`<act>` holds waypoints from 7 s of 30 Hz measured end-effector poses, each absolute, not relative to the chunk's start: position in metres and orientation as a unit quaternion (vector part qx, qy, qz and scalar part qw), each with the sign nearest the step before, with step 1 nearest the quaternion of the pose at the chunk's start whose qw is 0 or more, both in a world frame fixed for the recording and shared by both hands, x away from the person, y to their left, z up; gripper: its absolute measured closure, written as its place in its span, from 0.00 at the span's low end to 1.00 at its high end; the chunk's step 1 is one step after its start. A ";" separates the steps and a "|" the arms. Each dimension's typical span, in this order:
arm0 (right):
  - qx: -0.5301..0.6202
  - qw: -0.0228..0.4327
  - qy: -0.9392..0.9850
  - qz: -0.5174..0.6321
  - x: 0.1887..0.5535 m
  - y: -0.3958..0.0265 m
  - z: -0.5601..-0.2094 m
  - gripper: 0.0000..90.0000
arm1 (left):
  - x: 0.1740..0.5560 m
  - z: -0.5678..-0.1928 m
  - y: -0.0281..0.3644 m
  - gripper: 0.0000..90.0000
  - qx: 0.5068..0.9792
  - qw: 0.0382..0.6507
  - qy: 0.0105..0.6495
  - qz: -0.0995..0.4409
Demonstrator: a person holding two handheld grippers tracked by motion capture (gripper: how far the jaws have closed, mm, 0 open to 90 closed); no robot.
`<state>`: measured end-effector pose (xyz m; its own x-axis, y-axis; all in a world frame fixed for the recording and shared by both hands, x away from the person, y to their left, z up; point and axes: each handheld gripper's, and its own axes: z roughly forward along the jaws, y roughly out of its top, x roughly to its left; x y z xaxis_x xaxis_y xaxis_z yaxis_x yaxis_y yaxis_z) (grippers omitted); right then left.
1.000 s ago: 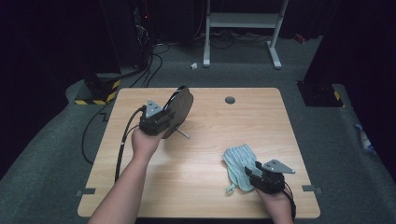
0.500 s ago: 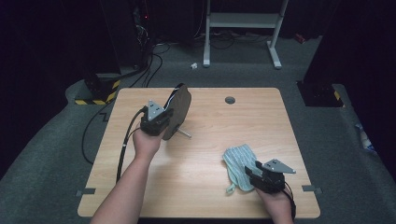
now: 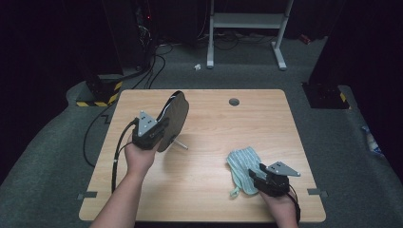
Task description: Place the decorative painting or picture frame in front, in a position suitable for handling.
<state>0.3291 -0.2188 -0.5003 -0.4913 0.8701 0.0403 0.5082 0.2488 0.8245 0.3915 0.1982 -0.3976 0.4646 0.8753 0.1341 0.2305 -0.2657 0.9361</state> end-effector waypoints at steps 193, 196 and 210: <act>0.503 0.238 0.738 0.381 0.297 -0.249 -0.512 0.53 | 0.350 -0.505 0.188 0.58 0.754 0.488 0.385 0.214; 0.499 0.236 0.741 0.384 0.302 -0.246 -0.512 0.53 | 0.345 -0.503 0.212 0.59 0.750 0.475 0.404 0.219; 0.492 0.235 0.744 0.386 0.313 -0.242 -0.510 0.53 | 0.355 -0.498 0.286 0.49 0.694 0.477 0.479 0.248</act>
<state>0.3133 -0.2421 -0.5103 -0.4062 0.9133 0.0297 0.5500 0.2184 0.8061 0.3548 0.2856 -0.4982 0.4174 0.9015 -0.1139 0.4288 -0.0849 0.8994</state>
